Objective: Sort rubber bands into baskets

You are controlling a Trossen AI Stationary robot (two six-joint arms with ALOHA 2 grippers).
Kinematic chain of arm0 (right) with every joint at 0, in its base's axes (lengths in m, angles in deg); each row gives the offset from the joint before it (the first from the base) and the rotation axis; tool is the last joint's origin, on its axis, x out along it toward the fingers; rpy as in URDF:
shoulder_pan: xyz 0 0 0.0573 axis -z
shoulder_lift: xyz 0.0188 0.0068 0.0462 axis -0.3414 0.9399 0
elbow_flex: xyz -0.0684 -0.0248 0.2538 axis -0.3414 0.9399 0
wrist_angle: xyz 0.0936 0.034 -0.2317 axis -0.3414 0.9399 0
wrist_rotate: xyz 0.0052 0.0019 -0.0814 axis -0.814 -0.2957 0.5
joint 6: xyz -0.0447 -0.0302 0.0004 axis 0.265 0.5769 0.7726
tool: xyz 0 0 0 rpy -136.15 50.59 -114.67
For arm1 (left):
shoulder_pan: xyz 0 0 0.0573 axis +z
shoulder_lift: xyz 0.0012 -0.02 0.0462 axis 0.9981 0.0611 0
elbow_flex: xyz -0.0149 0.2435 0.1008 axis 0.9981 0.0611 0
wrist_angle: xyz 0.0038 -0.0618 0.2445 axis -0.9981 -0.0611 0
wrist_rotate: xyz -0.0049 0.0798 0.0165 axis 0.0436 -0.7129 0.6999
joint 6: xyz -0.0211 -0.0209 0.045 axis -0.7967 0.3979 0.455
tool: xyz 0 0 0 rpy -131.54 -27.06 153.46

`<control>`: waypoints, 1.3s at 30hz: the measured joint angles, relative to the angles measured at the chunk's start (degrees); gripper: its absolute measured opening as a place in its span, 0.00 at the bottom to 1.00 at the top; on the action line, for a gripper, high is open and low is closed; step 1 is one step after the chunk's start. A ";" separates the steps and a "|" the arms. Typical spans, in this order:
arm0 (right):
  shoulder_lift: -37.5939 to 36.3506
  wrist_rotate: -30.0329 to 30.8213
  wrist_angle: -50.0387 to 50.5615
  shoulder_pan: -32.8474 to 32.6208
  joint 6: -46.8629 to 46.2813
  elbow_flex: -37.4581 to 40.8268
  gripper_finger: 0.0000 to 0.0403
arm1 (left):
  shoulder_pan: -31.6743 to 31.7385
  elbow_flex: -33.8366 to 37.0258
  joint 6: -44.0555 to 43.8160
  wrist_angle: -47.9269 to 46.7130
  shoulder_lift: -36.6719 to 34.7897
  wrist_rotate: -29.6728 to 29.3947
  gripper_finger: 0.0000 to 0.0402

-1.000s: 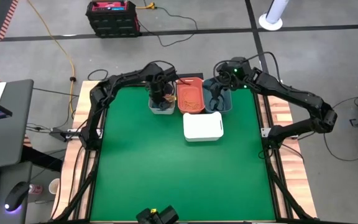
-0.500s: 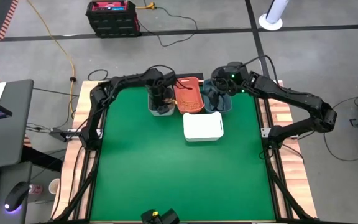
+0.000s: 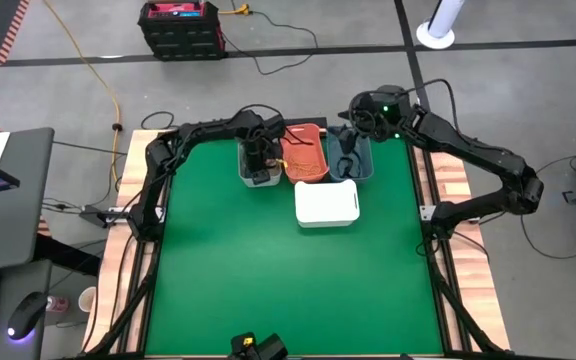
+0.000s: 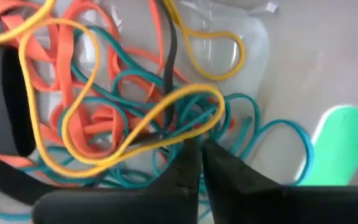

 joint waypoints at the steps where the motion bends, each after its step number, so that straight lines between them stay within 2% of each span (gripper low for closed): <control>1: 0.00 0.16 0.01 0.23 0.20 -0.24 0.79 | 0.29 -0.88 -0.07 -0.92 0.02 0.67 0.02; 4: 0.00 0.57 0.46 0.68 0.46 -1.03 0.79 | 1.06 -5.06 -0.10 -4.31 0.02 1.67 0.00; 9: 0.00 0.78 0.73 0.93 0.53 -1.27 0.79 | 2.55 -11.92 0.87 -11.07 -0.04 6.91 0.00; 15: 0.02 0.80 0.73 0.10 0.39 -1.27 0.79 | 2.88 -13.03 -6.91 -13.88 -0.04 9.64 0.03; 18: 0.01 0.93 0.71 -0.80 -0.06 -1.27 0.79 | 2.10 -13.04 -10.73 -14.80 -0.04 10.45 0.12; 25: 0.02 2.57 0.69 -3.01 -0.19 -1.27 0.79 | 0.79 -13.07 -22.22 -13.11 -0.04 5.81 0.43; 27: 0.02 2.57 0.67 -3.46 -0.42 -1.27 0.79 | -0.15 -13.07 -21.04 -12.71 -0.04 2.76 0.49; 30: 0.02 2.59 0.64 -3.98 -0.69 -1.27 0.79 | -1.76 -13.05 -17.77 -12.32 -0.04 -1.89 0.51; 35: 0.02 2.59 0.49 -4.38 -1.24 -1.27 0.79 | -1.43 -8.86 -17.13 -7.83 -0.04 1.14 0.50; 39: 0.02 2.64 0.47 -4.48 -1.71 -1.27 0.79 | -0.73 -4.28 -11.06 -5.59 0.02 0.17 0.47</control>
